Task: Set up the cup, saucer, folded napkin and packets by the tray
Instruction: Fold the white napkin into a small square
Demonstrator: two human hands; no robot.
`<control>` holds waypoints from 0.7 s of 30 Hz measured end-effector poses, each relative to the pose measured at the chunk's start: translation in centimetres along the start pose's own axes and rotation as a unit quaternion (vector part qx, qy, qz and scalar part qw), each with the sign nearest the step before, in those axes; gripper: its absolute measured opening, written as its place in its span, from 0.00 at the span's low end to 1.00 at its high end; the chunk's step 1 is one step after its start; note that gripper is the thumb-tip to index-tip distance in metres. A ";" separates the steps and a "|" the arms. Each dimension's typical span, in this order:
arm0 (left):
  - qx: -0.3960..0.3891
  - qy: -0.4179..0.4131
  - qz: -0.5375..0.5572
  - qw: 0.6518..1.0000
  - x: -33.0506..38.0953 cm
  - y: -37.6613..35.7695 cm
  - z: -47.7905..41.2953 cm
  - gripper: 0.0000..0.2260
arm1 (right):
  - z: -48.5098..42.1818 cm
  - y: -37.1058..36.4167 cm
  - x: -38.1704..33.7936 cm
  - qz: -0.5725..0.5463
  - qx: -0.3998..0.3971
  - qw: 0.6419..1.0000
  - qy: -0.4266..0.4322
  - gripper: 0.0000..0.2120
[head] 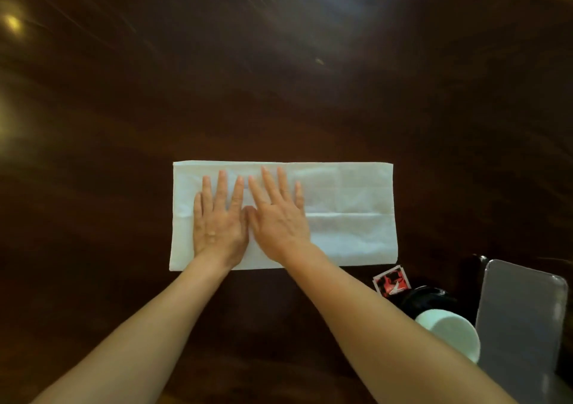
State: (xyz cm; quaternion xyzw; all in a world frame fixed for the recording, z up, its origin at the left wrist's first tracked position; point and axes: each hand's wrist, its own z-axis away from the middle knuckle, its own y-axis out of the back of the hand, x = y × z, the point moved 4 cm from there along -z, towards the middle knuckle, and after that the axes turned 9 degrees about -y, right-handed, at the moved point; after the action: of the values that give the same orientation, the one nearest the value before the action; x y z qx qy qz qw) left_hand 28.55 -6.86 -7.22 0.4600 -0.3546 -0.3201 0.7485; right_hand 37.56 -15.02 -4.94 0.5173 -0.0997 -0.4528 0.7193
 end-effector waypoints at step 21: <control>0.143 -0.104 -0.010 0.984 -3.8 -0.6 0.7 0.26 | 2.5 0.8 17.9 0.129 0.098 0.973 -0.162 0.31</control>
State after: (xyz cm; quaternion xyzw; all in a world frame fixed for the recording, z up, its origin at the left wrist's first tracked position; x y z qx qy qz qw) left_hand 25.84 -4.34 -8.44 0.5298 -0.4679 -0.3201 0.6309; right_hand 46.67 -30.08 -8.96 0.4877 -0.3248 -0.4218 0.6919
